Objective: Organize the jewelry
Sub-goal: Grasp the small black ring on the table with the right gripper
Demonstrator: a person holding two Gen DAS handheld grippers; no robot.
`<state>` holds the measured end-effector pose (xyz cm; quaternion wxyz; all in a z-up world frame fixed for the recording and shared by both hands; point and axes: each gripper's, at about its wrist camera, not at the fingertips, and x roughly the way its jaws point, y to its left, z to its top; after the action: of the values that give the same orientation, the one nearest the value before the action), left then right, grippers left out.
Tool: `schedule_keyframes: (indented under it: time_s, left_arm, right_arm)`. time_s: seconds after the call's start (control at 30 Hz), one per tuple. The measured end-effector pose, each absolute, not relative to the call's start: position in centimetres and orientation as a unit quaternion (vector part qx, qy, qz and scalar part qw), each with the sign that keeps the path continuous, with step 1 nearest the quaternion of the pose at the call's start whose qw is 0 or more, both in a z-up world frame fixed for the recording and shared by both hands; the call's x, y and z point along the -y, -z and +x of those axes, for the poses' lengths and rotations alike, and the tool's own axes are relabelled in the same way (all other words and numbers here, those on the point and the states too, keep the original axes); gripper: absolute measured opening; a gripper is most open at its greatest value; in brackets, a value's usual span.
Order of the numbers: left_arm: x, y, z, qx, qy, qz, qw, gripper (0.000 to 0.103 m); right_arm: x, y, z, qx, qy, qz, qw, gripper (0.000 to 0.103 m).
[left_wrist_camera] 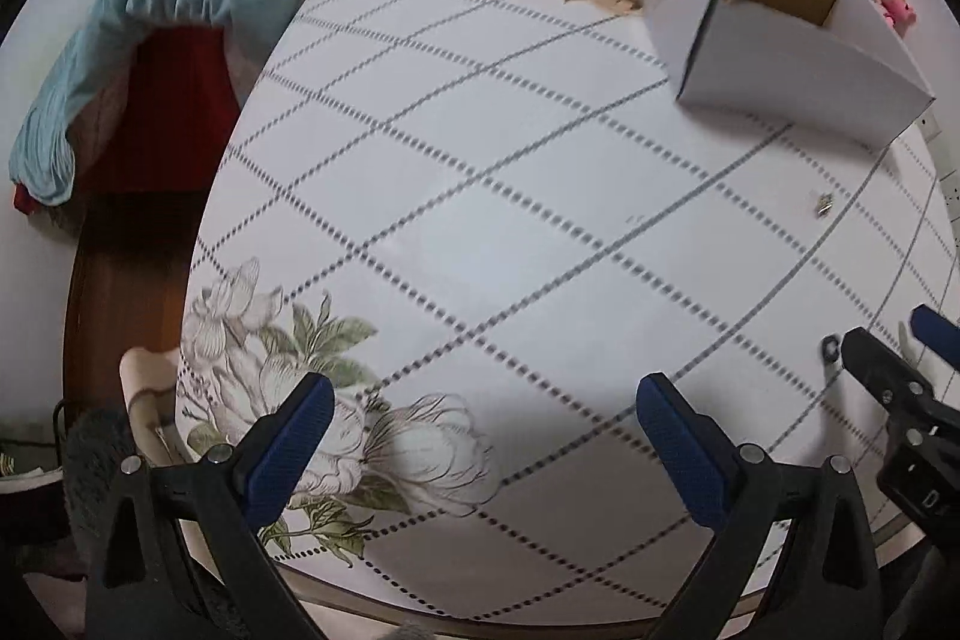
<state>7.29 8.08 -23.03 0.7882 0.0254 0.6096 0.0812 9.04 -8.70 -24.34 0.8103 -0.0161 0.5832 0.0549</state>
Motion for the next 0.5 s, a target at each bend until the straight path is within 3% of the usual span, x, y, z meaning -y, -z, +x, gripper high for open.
schedule_keyframes:
  time_s: [0.23,0.3,0.5]
  left_arm:
    - [-8.8,23.6,6.5,-0.618,-0.086,0.013,0.781,0.103]
    - [-8.8,23.6,6.4,-0.618,-0.086,0.013,0.781,0.103]
    - [-7.3,22.8,6.6,-0.610,-0.076,0.021,0.789,0.103]
  right_arm:
    - [6.0,25.3,7.8,-0.560,-0.065,-0.061,0.824,0.042]
    - [5.8,25.3,7.5,-0.554,-0.070,-0.066,0.827,0.013]
    - [6.8,25.0,7.1,-0.551,-0.072,-0.049,0.830,0.013]
